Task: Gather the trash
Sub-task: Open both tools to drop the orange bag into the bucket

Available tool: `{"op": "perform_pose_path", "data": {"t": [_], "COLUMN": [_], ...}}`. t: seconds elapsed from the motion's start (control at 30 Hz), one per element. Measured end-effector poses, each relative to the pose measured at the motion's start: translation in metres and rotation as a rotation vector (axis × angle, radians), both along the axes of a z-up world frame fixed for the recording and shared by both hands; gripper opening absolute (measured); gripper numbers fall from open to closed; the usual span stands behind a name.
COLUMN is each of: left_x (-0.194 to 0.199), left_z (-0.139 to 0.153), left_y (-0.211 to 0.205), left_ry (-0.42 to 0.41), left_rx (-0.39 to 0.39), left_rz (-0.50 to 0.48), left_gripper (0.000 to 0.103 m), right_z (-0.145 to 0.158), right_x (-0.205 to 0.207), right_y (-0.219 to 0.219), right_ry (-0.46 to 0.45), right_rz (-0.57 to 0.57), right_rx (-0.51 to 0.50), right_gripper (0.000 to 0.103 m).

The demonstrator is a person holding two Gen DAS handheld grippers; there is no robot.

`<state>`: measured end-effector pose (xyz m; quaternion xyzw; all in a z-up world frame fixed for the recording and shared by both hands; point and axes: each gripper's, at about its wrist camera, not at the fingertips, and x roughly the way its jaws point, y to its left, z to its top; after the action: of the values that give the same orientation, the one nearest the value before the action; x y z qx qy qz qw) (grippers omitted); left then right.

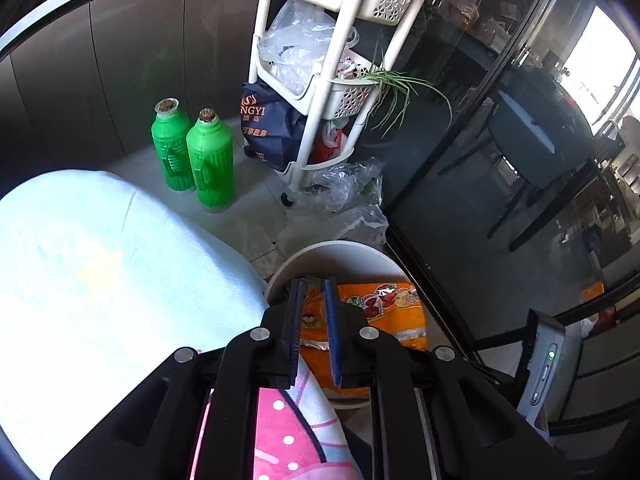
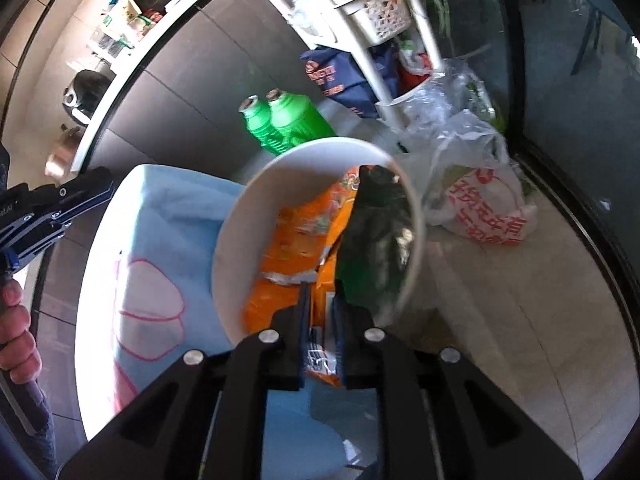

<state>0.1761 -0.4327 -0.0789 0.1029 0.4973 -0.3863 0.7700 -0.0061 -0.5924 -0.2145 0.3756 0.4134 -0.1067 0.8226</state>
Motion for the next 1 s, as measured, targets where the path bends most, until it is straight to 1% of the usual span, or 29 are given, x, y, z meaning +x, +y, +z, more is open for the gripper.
{"op": "perform_pose_path", "data": {"t": [0.07, 0.27, 0.37, 0.4, 0.43, 0.47, 0.5, 0.6, 0.67, 0.7, 0.73, 0.77, 0.8, 0.83, 0.87, 0.9, 0.93, 1.0], "left_x": [-0.001, 0.0, 0.0, 0.0, 0.0, 0.0, -0.001, -0.004, -0.006, -0.007, -0.01, -0.012, -0.014, -0.019, -0.022, -0.027, -0.033, -0.044], "left_z": [0.003, 0.008, 0.009, 0.01, 0.01, 0.011, 0.013, 0.018, 0.023, 0.026, 0.03, 0.035, 0.039, 0.045, 0.05, 0.055, 0.061, 0.069], "left_y": [0.003, 0.012, 0.016, 0.018, 0.018, 0.019, 0.02, 0.025, 0.029, 0.033, 0.038, 0.045, 0.05, 0.06, 0.066, 0.075, 0.086, 0.105], "left_ry": [-0.015, -0.03, -0.037, -0.036, -0.036, -0.038, -0.04, -0.065, -0.077, -0.084, -0.097, -0.112, -0.127, -0.158, -0.182, -0.212, -0.245, -0.284], "left_rx": [0.005, 0.01, 0.014, 0.013, 0.012, 0.01, 0.008, 0.003, -0.008, -0.014, -0.024, -0.031, -0.036, -0.045, -0.049, -0.056, -0.063, -0.068], "left_rz": [-0.001, 0.0, 0.009, 0.01, 0.012, 0.013, 0.012, 0.023, 0.031, 0.037, 0.046, 0.055, 0.066, 0.091, 0.109, 0.133, 0.161, 0.19], "left_gripper": [0.011, 0.011, 0.011, 0.011, 0.011, 0.011, 0.013, 0.024, 0.033, 0.036, 0.041, 0.046, 0.058, 0.072, 0.078, 0.089, 0.095, 0.095], "right_z": [-0.002, -0.012, -0.013, -0.012, -0.008, -0.005, -0.001, 0.012, 0.023, 0.029, 0.035, 0.042, 0.049, 0.055, 0.064, 0.072, 0.077, 0.092], "right_x": [0.008, 0.03, 0.03, 0.029, 0.026, 0.022, 0.02, 0.013, 0.007, 0.004, 0.002, -0.002, -0.005, -0.007, -0.01, -0.013, -0.015, -0.019], "right_y": [0.001, 0.001, 0.001, 0.0, 0.001, 0.0, 0.0, 0.0, 0.002, 0.003, 0.004, 0.008, 0.012, 0.016, 0.023, 0.031, 0.036, 0.054], "right_ry": [-0.007, 0.048, 0.059, 0.059, 0.051, 0.039, 0.026, 0.004, -0.008, -0.016, -0.026, -0.039, -0.049, -0.056, -0.061, -0.059, -0.057, -0.044], "right_rz": [0.007, 0.019, 0.023, 0.02, 0.012, 0.003, 0.001, 0.009, 0.014, 0.016, 0.019, 0.025, 0.033, 0.042, 0.054, 0.062, 0.065, 0.071], "right_rx": [0.011, -0.024, -0.025, -0.025, -0.031, -0.039, -0.046, -0.062, -0.091, -0.104, -0.118, -0.138, -0.157, -0.174, -0.2, -0.231, -0.251, -0.307], "right_gripper": [0.01, 0.01, 0.014, 0.027, 0.047, 0.051, 0.051, 0.052, 0.059, 0.067, 0.078, 0.085, 0.097, 0.1, 0.1, 0.1, 0.1, 0.1]}}
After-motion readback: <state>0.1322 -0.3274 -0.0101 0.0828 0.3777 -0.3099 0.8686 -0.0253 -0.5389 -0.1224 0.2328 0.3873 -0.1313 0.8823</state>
